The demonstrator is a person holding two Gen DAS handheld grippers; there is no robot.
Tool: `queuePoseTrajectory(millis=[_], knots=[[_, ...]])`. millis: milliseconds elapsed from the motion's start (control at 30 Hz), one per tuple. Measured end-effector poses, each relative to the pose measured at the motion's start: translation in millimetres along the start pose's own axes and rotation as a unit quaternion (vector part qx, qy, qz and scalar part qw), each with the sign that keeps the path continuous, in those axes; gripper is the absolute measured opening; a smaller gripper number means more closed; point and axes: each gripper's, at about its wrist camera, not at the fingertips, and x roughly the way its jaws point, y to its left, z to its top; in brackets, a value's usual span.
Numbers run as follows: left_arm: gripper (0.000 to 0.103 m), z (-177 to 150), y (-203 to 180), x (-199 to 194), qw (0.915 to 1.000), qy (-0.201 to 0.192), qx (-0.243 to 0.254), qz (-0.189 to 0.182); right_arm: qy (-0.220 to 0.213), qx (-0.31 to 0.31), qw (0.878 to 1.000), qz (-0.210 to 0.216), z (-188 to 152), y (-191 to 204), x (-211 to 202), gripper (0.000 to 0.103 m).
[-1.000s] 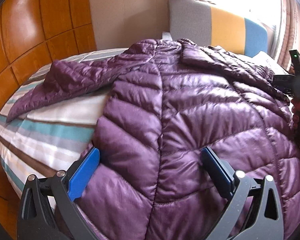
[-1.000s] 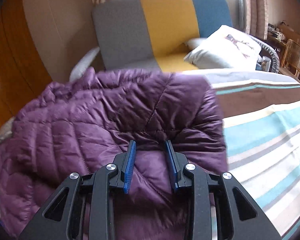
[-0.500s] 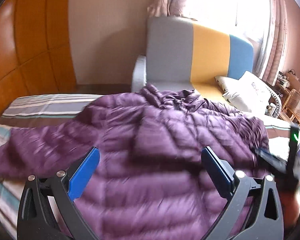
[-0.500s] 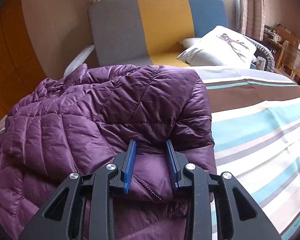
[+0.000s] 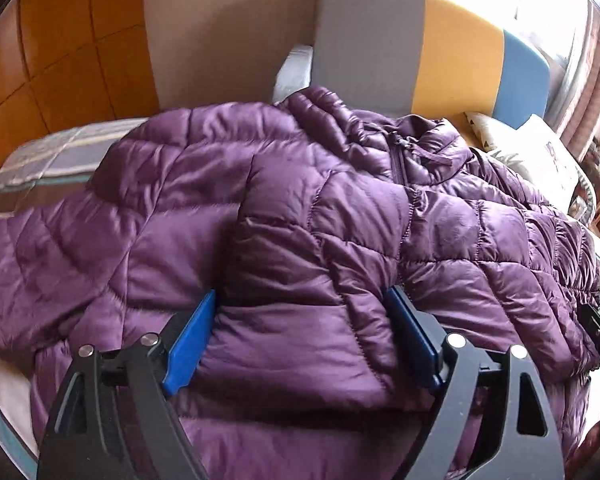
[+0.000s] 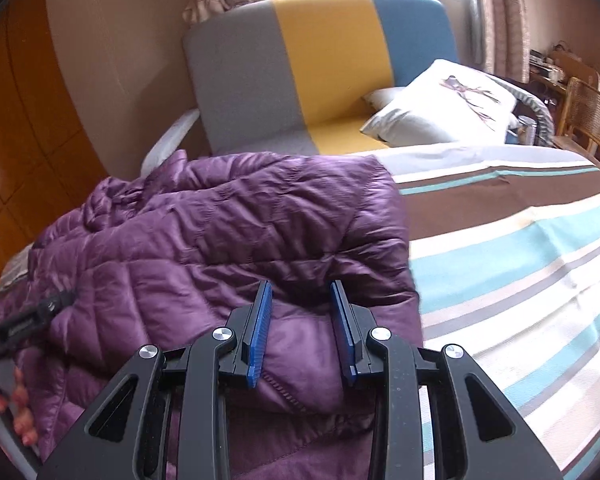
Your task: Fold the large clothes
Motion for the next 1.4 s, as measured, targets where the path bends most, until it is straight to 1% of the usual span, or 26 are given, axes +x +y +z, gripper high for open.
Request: queuePoseTrajectory(millis=[67, 200, 233, 267, 333, 400, 500, 633, 733, 800, 900, 1000, 1033, 1067, 1100, 1133, 1267, 1300, 1333, 1367, 1400], knots=[[0.088, 0, 1, 2, 1.0000, 0.004, -0.004, -0.001, 0.021, -0.003, 1.000, -0.003, -2, 1, 13, 0.031], [0.092, 1, -1, 2, 1.0000, 0.006, -0.001, 0.007, 0.028, -0.012, 0.999, -0.010, 2, 5, 18, 0.031], [0.098, 2, -1, 3, 0.9999, 0.007, -0.003, 0.009, 0.031, -0.016, 0.999, -0.012, 4, 6, 18, 0.031], [0.101, 4, 0, 2, 0.9999, 0.007, -0.005, 0.013, 0.032, -0.019, 0.999, -0.014, 6, 7, 16, 0.031], [0.101, 5, 6, -4, 0.9999, 0.003, -0.003, 0.012, 0.020, -0.017, 1.000, -0.007, 7, 7, 5, 0.031], [0.101, 3, 12, -12, 1.0000, -0.001, -0.002, 0.000, 0.013, -0.010, 1.000, 0.007, 3, 8, -10, 0.031], [0.101, -1, 27, -24, 0.9996, -0.008, -0.016, -0.020, 0.012, -0.020, 1.000, 0.003, -8, 11, -19, 0.031], [0.101, -4, 57, -38, 0.9980, -0.023, -0.053, -0.026, 0.025, -0.029, 0.999, -0.010, -13, 13, -7, 0.031], [0.101, -7, 89, -51, 0.9952, -0.037, -0.075, -0.050, 0.025, -0.052, 0.998, -0.031, -13, 22, 0, 0.031], [0.101, -10, 113, -59, 0.9931, -0.047, -0.099, -0.041, 0.024, -0.064, 0.997, -0.042, -15, 27, 2, 0.031], [0.101, -17, 160, -72, 0.9884, -0.058, -0.140, -0.009, 0.021, -0.062, 0.997, -0.039, -16, 24, 1, 0.031], [0.101, -27, 211, -86, 0.9794, -0.069, -0.185, 0.040, 0.019, -0.055, 0.998, -0.031, -16, 20, 0, 0.031], [0.101, -31, 230, -90, 0.9750, -0.072, -0.202, 0.058, 0.019, -0.054, 0.998, -0.030, -16, 21, 0, 0.031], [0.101, -36, 252, -95, 0.9688, -0.072, -0.223, 0.080, 0.018, -0.054, 0.998, -0.030, -16, 21, 0, 0.031], [0.101, -40, 266, -97, 0.9642, -0.073, -0.237, 0.095, 0.018, -0.055, 0.998, -0.031, -16, 21, 0, 0.031], [0.100, -44, 288, -100, 0.9567, -0.075, -0.256, 0.117, 0.018, -0.056, 0.998, -0.033, -16, 22, 0, 0.031], [0.099, -62, 346, -107, 0.9323, -0.068, -0.301, 0.188, 0.017, -0.058, 0.998, -0.035, -17, 23, 0, 0.031], [0.098, -67, 363, -109, 0.9222, -0.065, -0.314, 0.216, 0.017, -0.057, 0.998, -0.034, -17, 23, 0, 0.031], [0.097, -70, 375, -112, 0.9153, -0.065, -0.323, 0.232, 0.017, -0.056, 0.998, -0.033, -17, 22, -1, 0.031], [0.097, -74, 387, -113, 0.9065, -0.066, -0.334, 0.250, 0.017, -0.056, 0.998, -0.032, -17, 22, -1, 0.031], [0.097, -77, 398, -115, 0.9011, -0.068, -0.342, 0.257, 0.017, -0.056, 0.998, -0.032, -17, 22, -1, 0.031]])
